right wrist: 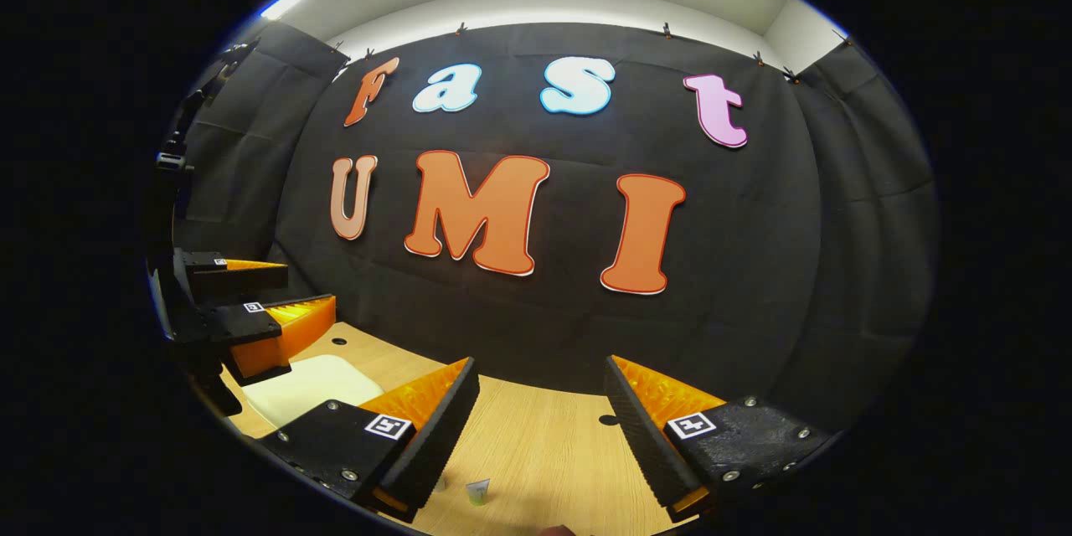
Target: First open the suitcase, pack the skin care products into it, and then close the suitcase.
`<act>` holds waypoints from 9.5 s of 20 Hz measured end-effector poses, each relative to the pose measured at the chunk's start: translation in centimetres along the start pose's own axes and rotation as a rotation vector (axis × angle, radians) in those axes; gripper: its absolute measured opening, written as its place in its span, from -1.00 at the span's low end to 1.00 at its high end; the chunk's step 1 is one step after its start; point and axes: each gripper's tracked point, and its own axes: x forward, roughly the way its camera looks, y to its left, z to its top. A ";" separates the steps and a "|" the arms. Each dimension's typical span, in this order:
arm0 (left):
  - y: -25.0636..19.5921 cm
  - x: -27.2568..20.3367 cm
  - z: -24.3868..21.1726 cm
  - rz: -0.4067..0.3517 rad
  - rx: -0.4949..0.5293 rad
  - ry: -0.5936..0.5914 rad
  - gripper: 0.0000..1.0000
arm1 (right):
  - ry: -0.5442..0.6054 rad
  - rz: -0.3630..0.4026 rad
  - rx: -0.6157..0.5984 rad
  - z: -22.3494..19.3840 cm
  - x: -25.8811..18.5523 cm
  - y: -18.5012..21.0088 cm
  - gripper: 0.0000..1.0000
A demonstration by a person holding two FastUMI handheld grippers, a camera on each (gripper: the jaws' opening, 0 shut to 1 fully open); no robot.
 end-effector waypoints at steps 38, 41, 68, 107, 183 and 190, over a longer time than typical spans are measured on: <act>-4.4 1.1 -32.7 -0.353 1.120 0.545 0.14 | 0.051 -0.070 -0.016 -3.7 1.0 -7.0 0.91; -4.3 2.1 -32.0 -0.341 1.128 0.511 -0.63 | 0.051 -0.065 -0.019 -3.6 1.1 -6.2 0.90; 0.2 1.6 -23.1 0.107 0.248 0.213 -0.89 | 0.080 0.114 -0.062 -2.0 6.0 10.8 0.91; -20.6 6.8 -23.9 0.096 -0.166 0.270 0.95 | 0.226 -0.015 0.044 -6.4 3.3 7.8 0.91; -30.8 1.9 -24.0 0.044 -0.043 0.454 -0.34 | 0.506 0.429 0.094 -21.7 4.1 13.4 -0.29; -27.4 2.9 -26.0 -0.021 -0.038 0.509 -0.33 | 0.399 0.488 0.074 -16.0 4.2 19.8 -0.29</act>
